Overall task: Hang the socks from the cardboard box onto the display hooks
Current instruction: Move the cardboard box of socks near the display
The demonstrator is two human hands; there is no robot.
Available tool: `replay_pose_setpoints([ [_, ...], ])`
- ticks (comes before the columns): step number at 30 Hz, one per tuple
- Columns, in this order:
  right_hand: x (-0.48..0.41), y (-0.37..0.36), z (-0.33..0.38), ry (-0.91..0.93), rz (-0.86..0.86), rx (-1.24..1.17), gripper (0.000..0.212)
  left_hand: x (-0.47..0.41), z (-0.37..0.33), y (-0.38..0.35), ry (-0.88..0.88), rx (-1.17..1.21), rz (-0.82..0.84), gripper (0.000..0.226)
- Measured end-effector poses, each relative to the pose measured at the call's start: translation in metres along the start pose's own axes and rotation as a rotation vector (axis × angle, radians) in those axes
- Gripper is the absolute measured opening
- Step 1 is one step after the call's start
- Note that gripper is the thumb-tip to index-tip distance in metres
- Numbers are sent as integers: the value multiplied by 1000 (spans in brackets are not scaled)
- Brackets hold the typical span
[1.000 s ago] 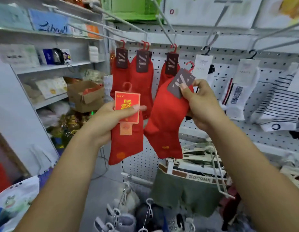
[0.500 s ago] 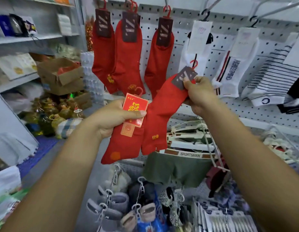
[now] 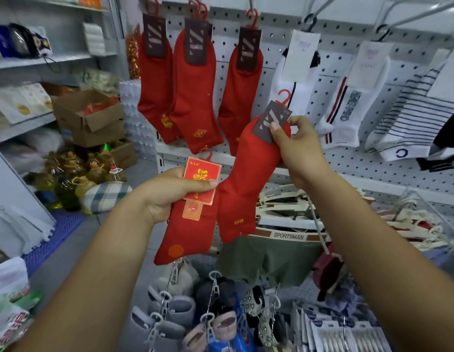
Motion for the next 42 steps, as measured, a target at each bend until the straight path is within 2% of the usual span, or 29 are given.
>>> replay_pose_setpoints([
  [3, -18, -9, 27, 6, 33, -51, 16, 10, -30, 17, -70, 116, -104, 41],
  [10, -73, -26, 103, 157, 9, 74, 18, 25, -103, 23, -295, 200, -190, 19],
  [18, -112, -25, 114, 172, -6, 241, 20, 30, -121, 14, -380, 245, -220, 32],
  [23, -119, -22, 121, 211, 27, 246, 16, 29, -119, 6, -383, 228, -214, 33],
  [29, -122, -28, 105, 146, 82, 336, 19, 29, -123, -4, -392, 206, -206, 33],
  [33, -108, -16, 93, 90, 48, 252, 22, 32, -126, -14, -434, 204, -195, 36],
  [37, -56, 0, 87, 131, 3, 208, 28, 30, -125, -31, -454, 208, -181, 31],
  [42, 43, 25, 77, 77, 163, 74, 36, 8, -121, -89, -450, 262, -116, 18],
])
Point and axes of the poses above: each hand's wrist, its own x-axis away from the middle knuckle, its own y-axis out of the back of the hand, z = x × y, the point moved 9 cm from there along -x, towards the middle knuckle, and after that the axes turned 15 degrees about z, right-handed, at the moved point
